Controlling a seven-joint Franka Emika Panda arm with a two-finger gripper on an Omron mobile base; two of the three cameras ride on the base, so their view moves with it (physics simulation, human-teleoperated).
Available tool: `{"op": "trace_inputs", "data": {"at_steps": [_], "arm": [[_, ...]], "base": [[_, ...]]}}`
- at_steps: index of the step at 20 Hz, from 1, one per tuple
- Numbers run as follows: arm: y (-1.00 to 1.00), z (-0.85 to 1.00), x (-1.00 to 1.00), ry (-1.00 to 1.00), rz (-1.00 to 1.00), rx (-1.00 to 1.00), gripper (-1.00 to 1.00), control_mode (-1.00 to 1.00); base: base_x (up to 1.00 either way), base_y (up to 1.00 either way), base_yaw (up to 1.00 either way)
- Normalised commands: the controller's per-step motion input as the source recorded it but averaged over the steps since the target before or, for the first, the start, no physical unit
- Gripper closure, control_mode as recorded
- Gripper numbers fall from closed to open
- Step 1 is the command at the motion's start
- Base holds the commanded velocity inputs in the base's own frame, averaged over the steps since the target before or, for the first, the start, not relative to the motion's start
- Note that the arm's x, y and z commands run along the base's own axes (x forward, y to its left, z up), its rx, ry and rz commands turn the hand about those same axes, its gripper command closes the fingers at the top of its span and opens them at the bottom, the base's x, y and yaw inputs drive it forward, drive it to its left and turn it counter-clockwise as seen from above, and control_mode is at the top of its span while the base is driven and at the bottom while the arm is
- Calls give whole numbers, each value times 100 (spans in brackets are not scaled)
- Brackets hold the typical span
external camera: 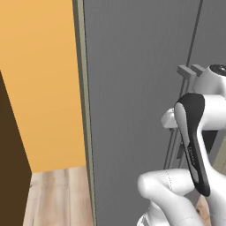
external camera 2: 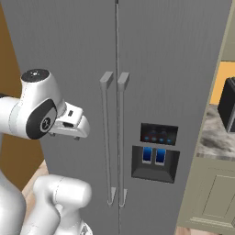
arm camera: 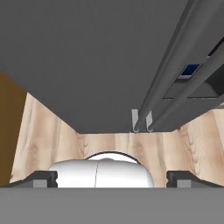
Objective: Open the freezer door, pick up the ice cube tray from the freezer, and place it on the dining counter.
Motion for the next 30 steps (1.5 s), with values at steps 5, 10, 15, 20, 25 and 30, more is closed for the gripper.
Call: {"op": "trace_inputs", "data": {"at_steps": [5,10,15,20,25,30], "arm": [[0,0,-2,0,0,0,-100,-100],[0,0,0,0,0,0,-100,100],[0,0,0,0,0,0,-100,100],[0,0,0,0,0,0,-100,100],[0,0,0,0,0,0,-100,100],[0,0,0,0,0,0,-100,100]], "base": [[0,0,0],[0,12,0],[0,26,4],[0,32,5],[0,30,3],[7,36,0]]}}
